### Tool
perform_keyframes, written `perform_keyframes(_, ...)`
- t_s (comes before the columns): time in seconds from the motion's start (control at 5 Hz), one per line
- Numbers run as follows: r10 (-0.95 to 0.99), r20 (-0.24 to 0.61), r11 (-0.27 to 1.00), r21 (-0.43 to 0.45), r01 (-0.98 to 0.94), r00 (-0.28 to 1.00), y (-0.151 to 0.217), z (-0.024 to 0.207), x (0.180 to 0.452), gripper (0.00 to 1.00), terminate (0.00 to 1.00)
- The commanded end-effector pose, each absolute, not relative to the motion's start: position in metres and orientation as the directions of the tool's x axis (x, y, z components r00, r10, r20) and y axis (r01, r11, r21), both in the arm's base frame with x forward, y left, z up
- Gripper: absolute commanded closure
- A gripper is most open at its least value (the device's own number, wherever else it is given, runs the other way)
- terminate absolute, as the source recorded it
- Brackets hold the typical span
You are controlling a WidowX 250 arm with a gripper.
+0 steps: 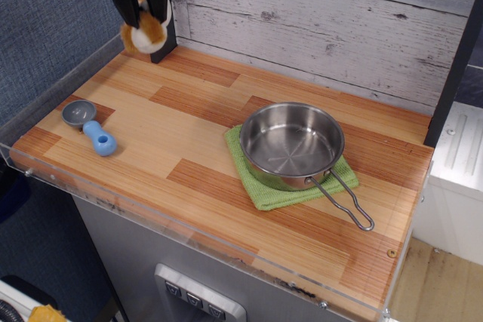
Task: Move object from pan and put above blue spoon
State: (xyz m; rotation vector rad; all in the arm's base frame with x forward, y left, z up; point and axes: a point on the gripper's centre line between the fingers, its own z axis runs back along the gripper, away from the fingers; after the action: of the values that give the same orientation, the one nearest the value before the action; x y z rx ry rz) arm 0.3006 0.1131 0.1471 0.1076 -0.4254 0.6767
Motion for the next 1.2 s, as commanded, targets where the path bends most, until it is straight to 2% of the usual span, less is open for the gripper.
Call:
perform_keyframes(0.0, 0.595, 0.421, 0.752, 0.009, -0.659, 0.684, 0.138, 0.130, 0.305, 1.00, 0.00)
perform_keyframes(0.4, 0.627, 0.372, 0.728, 0.034, -0.685, 0.685, 0.160, 0.096, 0.304, 1.00, 0.00)
perform_keyframes(1.0, 0.658, 0.350, 0.706, 0.021, -0.708, 0.666, 0.188, 0.068, 0.319, 1.00, 0.00)
